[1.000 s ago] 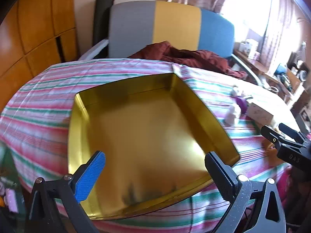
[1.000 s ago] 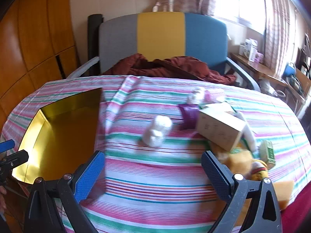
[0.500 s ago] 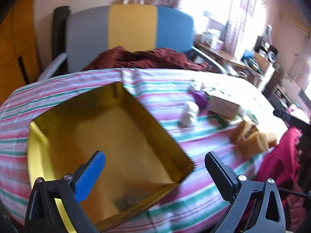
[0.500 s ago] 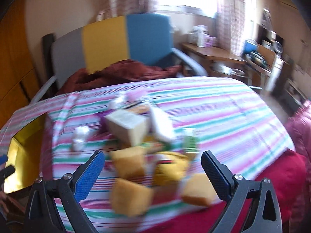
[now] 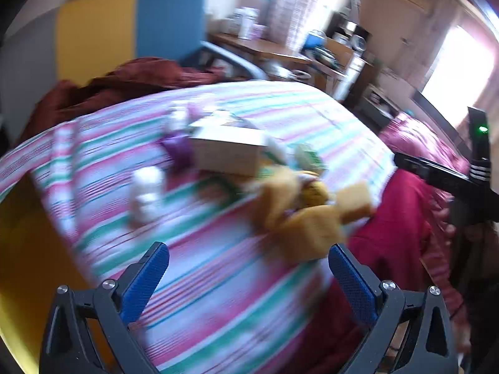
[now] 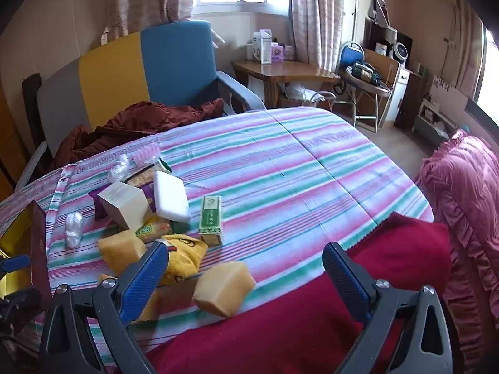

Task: Organize objects
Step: 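Move both tools from the gold tray toward the pile of items, then grasp a yellow sponge with the left tool while the right tool grasps another sponge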

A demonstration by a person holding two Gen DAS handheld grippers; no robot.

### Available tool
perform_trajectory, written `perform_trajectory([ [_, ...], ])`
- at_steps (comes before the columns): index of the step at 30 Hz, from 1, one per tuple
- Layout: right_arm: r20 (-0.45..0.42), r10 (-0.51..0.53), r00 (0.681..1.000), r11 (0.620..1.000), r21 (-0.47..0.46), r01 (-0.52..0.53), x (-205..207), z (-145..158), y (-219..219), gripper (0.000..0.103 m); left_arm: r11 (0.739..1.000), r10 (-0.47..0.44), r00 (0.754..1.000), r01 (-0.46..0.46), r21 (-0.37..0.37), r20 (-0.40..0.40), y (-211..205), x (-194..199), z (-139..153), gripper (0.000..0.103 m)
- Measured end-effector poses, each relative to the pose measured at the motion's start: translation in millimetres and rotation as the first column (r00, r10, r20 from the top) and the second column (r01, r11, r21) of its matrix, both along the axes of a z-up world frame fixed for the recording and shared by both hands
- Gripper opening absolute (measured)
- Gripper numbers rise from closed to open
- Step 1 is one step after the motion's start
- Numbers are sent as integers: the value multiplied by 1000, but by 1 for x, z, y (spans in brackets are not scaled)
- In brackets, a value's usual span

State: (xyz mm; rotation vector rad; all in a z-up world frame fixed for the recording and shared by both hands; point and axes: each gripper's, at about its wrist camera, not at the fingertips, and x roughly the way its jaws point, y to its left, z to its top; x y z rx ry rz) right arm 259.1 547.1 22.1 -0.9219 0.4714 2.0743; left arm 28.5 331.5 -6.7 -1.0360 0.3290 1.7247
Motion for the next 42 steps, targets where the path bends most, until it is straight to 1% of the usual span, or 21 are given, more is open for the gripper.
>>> perform_trajectory([
  [2, 5, -7, 1000, 1000, -10, 7, 6, -3, 3, 101, 998, -61, 998, 61, 2, 4, 18, 15, -2, 102],
  [4, 11, -10, 1000, 1000, -14, 10, 11, -5, 5, 101, 994, -107, 994, 107, -3, 5, 34, 26, -6, 98],
  [5, 13, -13, 1000, 1000, -16, 13, 11, -7, 5, 101, 992, -128, 992, 128, -16, 6, 44, 32, -10, 94],
  [6, 14, -16, 1000, 1000, -17, 16, 13, -7, 5, 101, 990, -139, 990, 139, -29, 8, 52, 35, -14, 90],
  [8, 17, -13, 1000, 1000, -19, 13, 16, -7, 7, 101, 988, -148, 989, 149, -50, 21, 63, 40, -24, 87],
  [10, 33, 4, 999, 1000, -24, -4, 16, -8, 10, 101, 985, -152, 988, 154, -71, 39, 74, 41, -34, 80],
  [12, 56, 56, 997, 998, -39, -54, 10, -10, 11, 101, 984, -153, 987, 156, -90, 42, 82, 42, -42, 63],
  [14, 83, 154, 985, 986, -81, -147, 0, -15, 13, 101, 982, -161, 984, 168, -85, 80, 80, 41, -47, 53],
  [15, 99, 202, 974, 976, -103, -191, -6, -18, 13, 101, 983, -159, 983, 166, -77, 86, 78, 41, -48, 52],
  [16, 123, 257, 959, 962, -127, -241, -13, -22, 12, 101, 984, -158, 984, 163, -67, 78, 75, 41, -48, 52],
  [19, 211, 416, 884, 905, -189, -381, -36, -37, 7, 101, 985, -159, 983, 164, -50, 90, 65, 38, -47, 50],
  [20, 231, 470, 852, 877, -231, -421, -43, -45, 6, 101, 986, -156, 983, 160, -41, 99, 60, 36, -47, 49],
  [23, 329, 563, 758, 823, -302, -481, -61, -66, 3, 101, 988, -152, 984, 155, -28, 92, 51, 32, -41, 49],
  [25, 376, 588, 716, 807, -341, -483, -71, -80, 5, 101, 989, -146, 984, 148, -17, 100, 42, 30, -39, 49],
  [26, 390, 596, 701, 800, -361, -479, -74, -86, 6, 98, 990, -140, 985, 141, -10, 105, 38, 28, -38, 49],
  [28, 421, 608, 673, 792, -380, -478, -78, -94, 5, 81, 991, -130, 986, 131, -2, 105, 31, 26, -36, 49],
  [29, 435, 609, 664, 792, -388, -472, -80, -98, 5, 66, 992, -126, 986, 127, 3, 107, 26, 25, -34, 49],
  [31, 451, 600, 661, 799, -381, -465, -78, -99, 4, 62, 993, -116, 987, 115, 12, 109, 18, 22, -32, 49],
  [33, 437, 589, 680, 807, -361, -467, -72, -92, 1, 61, 995, -103, 989, 101, 20, 106, 10, 18, -29, 49],
  [39, 406, 476, 780, 879, -208, -429, -52, -45, -3, 61, 998, -28, 995, 22, 63, 93, -26, 4, -12, 49],
  [42, 335, 450, 828, 892, -142, -428, -54, -16, -11, 61, 996, 35, 996, -42, 83, 87, -51, -8, -2, 49],
])
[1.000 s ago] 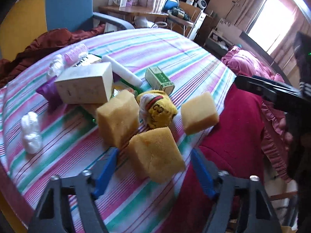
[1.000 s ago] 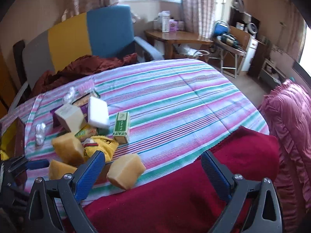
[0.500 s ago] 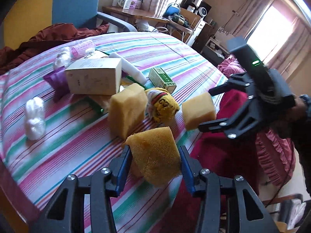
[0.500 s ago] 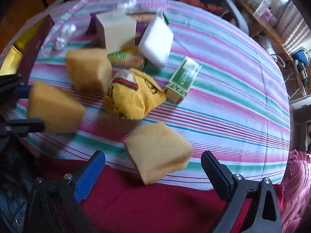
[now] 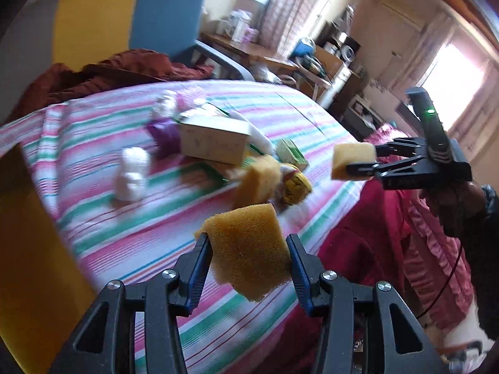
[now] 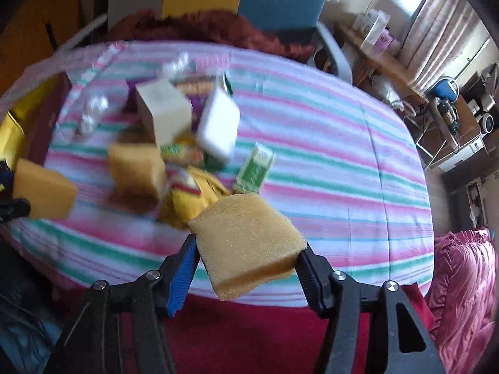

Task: Organize objects
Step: 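Grasp a yellow sponge with the left tool while the right tool grasps another sponge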

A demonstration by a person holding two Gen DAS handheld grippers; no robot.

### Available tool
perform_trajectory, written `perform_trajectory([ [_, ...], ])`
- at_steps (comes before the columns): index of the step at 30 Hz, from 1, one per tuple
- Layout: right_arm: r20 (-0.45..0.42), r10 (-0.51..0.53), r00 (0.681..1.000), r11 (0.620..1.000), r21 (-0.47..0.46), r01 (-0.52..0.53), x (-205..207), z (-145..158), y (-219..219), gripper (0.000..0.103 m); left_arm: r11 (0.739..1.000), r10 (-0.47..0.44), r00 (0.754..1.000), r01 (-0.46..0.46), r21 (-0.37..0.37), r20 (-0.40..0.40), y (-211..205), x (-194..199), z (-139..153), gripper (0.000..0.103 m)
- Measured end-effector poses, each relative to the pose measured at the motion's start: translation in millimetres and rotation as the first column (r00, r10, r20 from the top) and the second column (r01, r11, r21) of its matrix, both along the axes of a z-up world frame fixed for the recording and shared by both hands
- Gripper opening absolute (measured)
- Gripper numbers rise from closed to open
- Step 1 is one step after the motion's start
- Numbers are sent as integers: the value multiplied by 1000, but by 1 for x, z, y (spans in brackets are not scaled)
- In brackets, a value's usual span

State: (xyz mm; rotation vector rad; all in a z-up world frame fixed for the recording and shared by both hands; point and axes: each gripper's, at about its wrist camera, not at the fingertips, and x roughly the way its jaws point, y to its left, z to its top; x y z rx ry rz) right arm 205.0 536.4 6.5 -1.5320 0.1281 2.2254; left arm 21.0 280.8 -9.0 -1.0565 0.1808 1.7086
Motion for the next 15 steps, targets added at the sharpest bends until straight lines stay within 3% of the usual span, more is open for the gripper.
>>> perform_trajectory([
  [6, -166, 118, 979, 992, -26, -124, -43, 36, -52, 61, 983, 184, 983, -183, 25, -18, -72, -23, 14, 49],
  [9, -201, 215, 956, 970, -71, -233, -80, 41, -98, 61, 954, 298, 954, -298, 23, -32, -117, -35, 15, 49],
  [15, -246, 371, 896, 896, -161, -415, -157, 22, -190, 61, 874, 482, 872, -485, -13, -81, -197, -45, 10, 49],
])
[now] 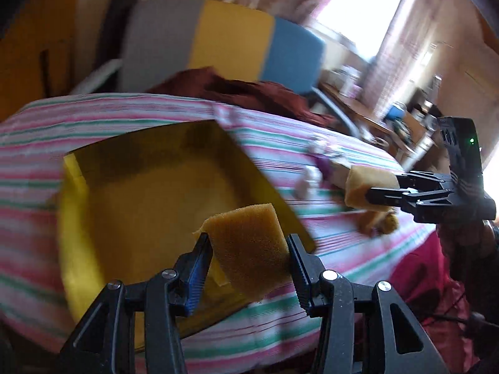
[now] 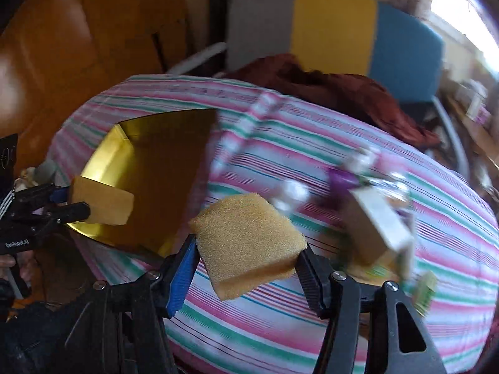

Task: Organize objects
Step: 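Grasp a yellow sponge with the left tool while the right tool grasps another sponge, then lower both sponges into the gold tray and open both tools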

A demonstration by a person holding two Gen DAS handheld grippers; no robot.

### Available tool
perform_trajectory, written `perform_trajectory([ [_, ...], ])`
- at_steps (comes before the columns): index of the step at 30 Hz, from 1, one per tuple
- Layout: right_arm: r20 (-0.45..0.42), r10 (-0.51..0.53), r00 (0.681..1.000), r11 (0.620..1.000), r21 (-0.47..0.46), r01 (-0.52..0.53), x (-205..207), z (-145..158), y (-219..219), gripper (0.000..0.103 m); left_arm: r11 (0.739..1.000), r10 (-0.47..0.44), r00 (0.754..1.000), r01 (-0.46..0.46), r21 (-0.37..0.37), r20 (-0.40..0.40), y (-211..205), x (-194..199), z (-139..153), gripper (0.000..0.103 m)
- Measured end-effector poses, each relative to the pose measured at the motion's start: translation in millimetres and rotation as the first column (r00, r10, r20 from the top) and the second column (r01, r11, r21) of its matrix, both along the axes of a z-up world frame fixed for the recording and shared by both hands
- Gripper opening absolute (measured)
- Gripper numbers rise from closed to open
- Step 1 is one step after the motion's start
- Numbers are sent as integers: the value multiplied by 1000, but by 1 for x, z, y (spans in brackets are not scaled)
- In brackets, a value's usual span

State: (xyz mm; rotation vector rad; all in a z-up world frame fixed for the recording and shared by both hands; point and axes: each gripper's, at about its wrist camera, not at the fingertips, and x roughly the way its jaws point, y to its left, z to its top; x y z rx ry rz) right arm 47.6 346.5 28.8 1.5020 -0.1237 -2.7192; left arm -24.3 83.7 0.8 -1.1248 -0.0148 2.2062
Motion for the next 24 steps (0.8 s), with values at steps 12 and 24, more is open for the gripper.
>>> perform_trajectory([
  [12, 66, 150, 986, 932, -341, -119, -117, -59, -126, 65, 980, 172, 984, -166, -106, 50, -80, 4, -41, 62],
  [24, 73, 190, 979, 936, -313, -158, -76, -68, -139, 84, 941, 339, 941, -339, -10, -12, -126, -1, -5, 84],
])
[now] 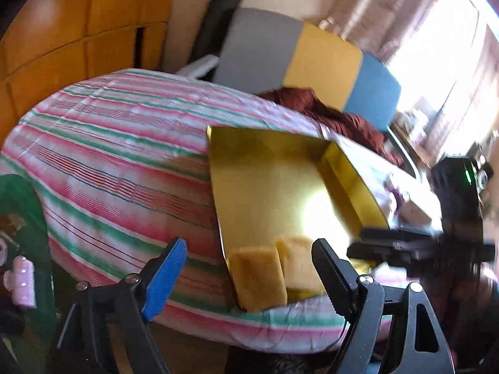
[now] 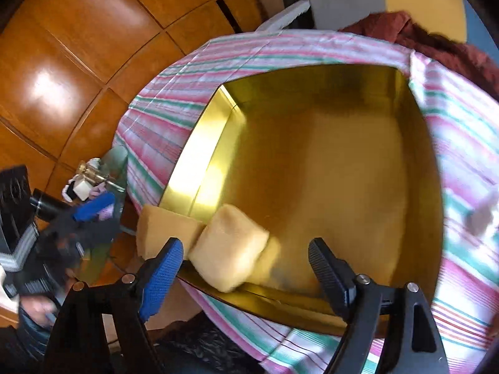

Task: Organize objects
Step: 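Lower both sponges into the gold tray and open both tools, then move both tools back to the pile of items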

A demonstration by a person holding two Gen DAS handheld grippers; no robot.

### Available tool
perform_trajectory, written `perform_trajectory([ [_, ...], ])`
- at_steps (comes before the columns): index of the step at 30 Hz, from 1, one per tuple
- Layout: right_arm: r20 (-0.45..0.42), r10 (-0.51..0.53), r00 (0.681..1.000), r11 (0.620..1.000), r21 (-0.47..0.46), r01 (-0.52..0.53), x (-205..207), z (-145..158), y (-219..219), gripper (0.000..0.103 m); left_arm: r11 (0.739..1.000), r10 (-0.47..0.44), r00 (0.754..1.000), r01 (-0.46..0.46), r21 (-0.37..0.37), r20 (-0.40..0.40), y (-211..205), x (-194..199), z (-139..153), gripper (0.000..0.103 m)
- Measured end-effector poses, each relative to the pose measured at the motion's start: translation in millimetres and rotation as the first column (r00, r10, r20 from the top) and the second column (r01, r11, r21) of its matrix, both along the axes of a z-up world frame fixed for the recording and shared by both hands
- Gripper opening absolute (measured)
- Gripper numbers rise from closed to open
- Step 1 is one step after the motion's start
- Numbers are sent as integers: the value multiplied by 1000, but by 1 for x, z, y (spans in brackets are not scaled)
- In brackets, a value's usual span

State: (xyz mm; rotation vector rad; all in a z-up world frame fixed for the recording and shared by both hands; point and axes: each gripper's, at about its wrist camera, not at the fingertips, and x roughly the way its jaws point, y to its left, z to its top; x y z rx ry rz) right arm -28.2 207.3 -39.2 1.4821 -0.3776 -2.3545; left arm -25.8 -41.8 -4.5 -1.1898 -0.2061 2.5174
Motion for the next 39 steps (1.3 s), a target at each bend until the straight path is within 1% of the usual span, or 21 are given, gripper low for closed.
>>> perform_trajectory([
  [3, -63, -35, 997, 998, 54, 39, 12, 10, 6, 84, 999, 35, 998, -35, -13, -60, 6, 2, 14, 89],
  [8, -162, -86, 983, 986, 128, 107, 24, 26, 12, 84, 994, 70, 986, -81, -72, -149, 27, 4, 31, 96],
  [12, -221, -118, 968, 972, 175, 159, 30, 33, 14, 84, 990, 73, 984, -91, -105, -165, 38, 4, 35, 97],
  [16, -268, -147, 952, 954, 214, 207, 36, 37, 20, 84, 984, 57, 983, -85, -155, -174, 52, 6, 33, 97],
  [18, -285, -164, 944, 947, 224, 232, 40, 39, 26, 84, 985, 44, 984, -71, -157, -172, 57, 9, 32, 97],
  [23, -310, -206, 928, 932, 227, 282, 46, 40, 41, 84, 984, -3, 985, -28, -174, -175, 75, 13, 32, 97],
  [31, -315, -273, 909, 904, 240, 354, 58, 36, 71, 84, 981, -70, 985, 39, -189, -159, 100, 11, 30, 97],
  [39, -312, -375, 873, 857, 242, 455, 75, 35, 114, 84, 973, -141, 980, 110, -204, -141, 126, 10, 26, 97],
])
